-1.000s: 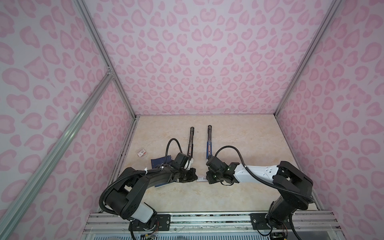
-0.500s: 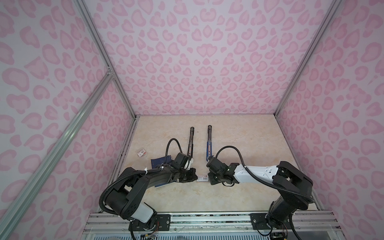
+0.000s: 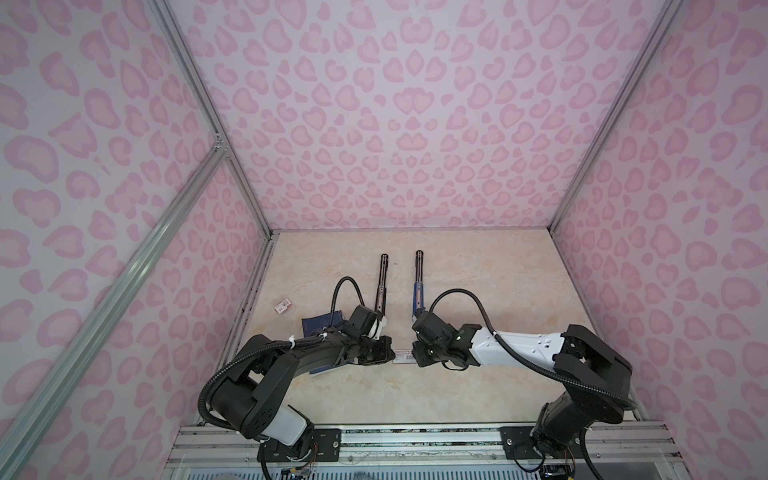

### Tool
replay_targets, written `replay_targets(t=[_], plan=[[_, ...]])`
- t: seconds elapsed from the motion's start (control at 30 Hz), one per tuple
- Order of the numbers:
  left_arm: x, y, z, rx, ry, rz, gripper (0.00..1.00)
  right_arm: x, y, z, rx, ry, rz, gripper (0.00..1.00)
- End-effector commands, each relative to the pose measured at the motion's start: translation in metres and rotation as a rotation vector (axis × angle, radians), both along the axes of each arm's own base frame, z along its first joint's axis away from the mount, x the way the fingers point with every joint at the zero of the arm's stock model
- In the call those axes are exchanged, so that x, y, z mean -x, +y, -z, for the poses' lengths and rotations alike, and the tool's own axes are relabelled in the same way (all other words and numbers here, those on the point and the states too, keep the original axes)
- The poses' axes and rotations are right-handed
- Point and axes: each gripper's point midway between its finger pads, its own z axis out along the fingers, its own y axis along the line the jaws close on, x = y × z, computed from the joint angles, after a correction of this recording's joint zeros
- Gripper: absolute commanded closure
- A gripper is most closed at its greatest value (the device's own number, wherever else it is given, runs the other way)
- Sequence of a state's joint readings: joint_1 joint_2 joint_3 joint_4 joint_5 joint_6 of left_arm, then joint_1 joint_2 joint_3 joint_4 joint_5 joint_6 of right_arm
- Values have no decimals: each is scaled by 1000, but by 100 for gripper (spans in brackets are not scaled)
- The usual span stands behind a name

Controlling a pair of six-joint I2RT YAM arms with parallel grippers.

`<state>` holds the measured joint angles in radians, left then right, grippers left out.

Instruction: Load the staples into the stapler

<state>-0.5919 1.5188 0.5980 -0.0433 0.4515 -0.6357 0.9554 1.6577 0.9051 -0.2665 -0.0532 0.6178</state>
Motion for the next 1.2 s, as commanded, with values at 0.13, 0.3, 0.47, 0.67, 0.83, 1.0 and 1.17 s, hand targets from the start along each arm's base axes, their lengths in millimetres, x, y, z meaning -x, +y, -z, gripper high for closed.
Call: replay_targets(t=[0.13,0.3,0.47,0.67,0.83,1.0,1.17], plan=[[1,1,-2,-9,3,-1,97,-2,-3,12,42,7,16,63],[1,1,-1,-10,4,-1,97,-3,-9,13,56,5,27,73],[0,1,-3,-8,3,0,97,-3,-13,14,59,5,31,83],[0,0,-4,-6,1,3,97,-2,-14,16,53,11,31,96],[0,0,-4,-8,0,0,97,-2,-13,15,39,10,32,100],[1,1,-3,-16,1,0,97,-2,-25,21,54,22,60,100],[1,2,-2,-21,2,-1,97,-2,-33,22,55,25,75,100]])
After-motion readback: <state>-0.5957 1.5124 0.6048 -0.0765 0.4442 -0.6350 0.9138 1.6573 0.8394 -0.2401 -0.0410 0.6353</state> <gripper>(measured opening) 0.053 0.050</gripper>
